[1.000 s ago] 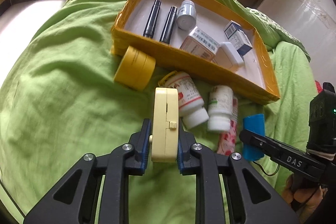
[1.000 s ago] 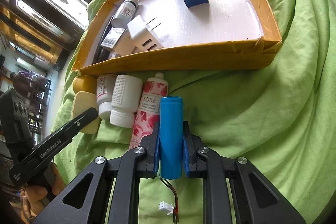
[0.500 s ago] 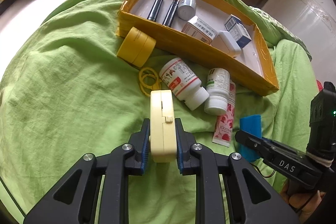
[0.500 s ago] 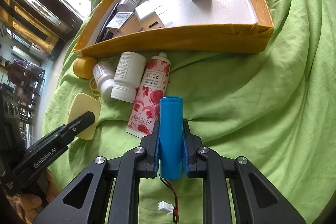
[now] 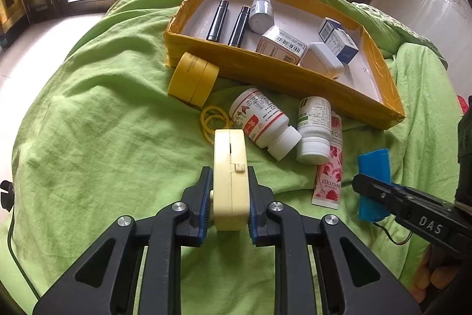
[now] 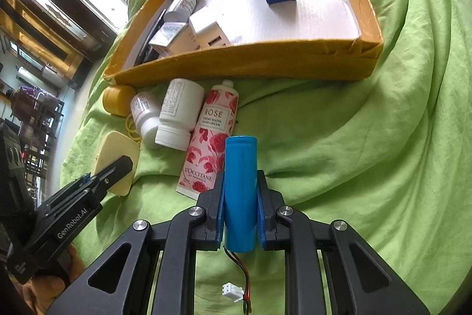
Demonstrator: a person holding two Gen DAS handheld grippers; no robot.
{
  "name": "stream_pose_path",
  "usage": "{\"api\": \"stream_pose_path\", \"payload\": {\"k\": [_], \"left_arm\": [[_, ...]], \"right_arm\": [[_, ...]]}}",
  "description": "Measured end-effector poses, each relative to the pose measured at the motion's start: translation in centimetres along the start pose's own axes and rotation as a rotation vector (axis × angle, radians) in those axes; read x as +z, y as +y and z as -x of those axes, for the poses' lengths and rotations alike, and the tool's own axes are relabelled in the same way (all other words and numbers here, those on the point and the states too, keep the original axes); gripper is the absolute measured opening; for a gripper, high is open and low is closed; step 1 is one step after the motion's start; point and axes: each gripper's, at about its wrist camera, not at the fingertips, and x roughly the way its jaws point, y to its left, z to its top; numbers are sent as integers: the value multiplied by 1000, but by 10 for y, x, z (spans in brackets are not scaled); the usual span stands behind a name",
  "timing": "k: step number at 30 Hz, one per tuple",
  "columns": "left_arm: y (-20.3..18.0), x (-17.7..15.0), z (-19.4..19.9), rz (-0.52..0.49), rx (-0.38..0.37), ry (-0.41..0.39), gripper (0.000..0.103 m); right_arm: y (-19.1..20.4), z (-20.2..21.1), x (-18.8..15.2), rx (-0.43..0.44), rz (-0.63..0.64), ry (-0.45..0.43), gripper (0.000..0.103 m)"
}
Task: Organize rigid objects
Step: 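Lift the cream case with the left tool while the right tool lifts the battery pack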
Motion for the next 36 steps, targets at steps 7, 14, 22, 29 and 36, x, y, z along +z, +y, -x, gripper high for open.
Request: {"api": "stream_pose_path", "payload": {"k": [7, 14, 22, 29, 36], "left_arm": [[-2, 0, 2, -20, 23, -21, 18], [1, 1, 8, -8, 10, -45, 18], [9, 3, 13, 39, -19, -63, 18], [9, 3, 17, 37, -12, -77, 18], [8, 5, 20, 26, 28, -84, 18]], "right_arm": [[5, 16, 3, 5, 30, -68, 16], [3, 23, 8, 30, 9, -92, 16], [-8, 33, 16, 43, -27, -122, 16], [-6, 26, 15, 51, -25, -99, 16], [-5, 28, 15, 62, -23, -110, 16]]}}
